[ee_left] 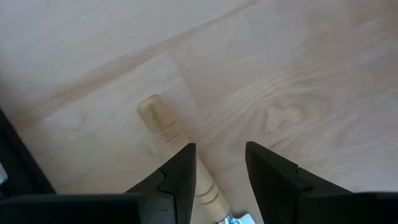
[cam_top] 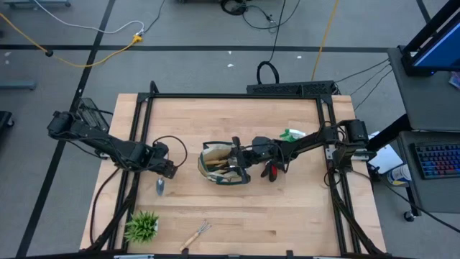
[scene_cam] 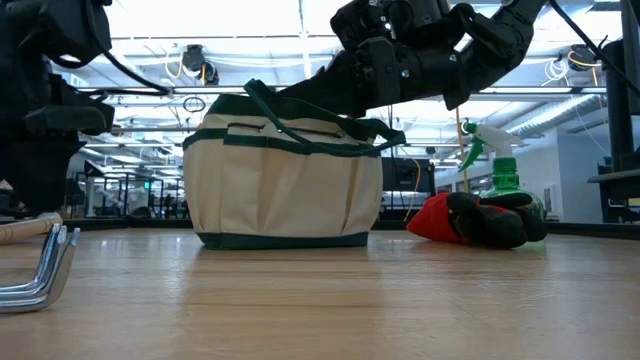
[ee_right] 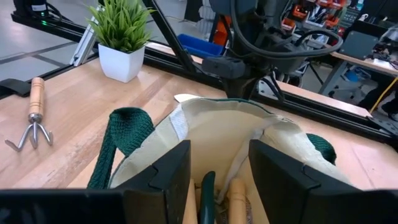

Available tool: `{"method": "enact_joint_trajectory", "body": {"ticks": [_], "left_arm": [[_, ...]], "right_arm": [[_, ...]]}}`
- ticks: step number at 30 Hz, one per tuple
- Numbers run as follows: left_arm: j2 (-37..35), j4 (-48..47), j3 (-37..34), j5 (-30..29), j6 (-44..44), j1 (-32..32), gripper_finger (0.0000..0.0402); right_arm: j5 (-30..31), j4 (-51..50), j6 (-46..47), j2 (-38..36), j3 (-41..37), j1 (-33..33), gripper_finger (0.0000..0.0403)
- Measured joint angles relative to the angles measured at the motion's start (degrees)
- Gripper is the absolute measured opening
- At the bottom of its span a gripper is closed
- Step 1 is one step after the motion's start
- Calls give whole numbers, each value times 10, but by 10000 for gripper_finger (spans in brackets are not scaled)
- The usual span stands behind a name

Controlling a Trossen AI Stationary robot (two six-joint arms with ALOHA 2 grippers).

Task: Pick & Place Garden tools in Gardening bag
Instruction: Put the brown trowel into the green gardening bag

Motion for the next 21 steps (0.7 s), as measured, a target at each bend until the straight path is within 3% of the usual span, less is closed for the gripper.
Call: {"method": "enact_joint_trajectory", "body": {"ticks": [21], "left_arm": [[0,-1,0,-15,-26,0,145]], "right_arm": [[0,-1,1,0,0,0,155]]}}
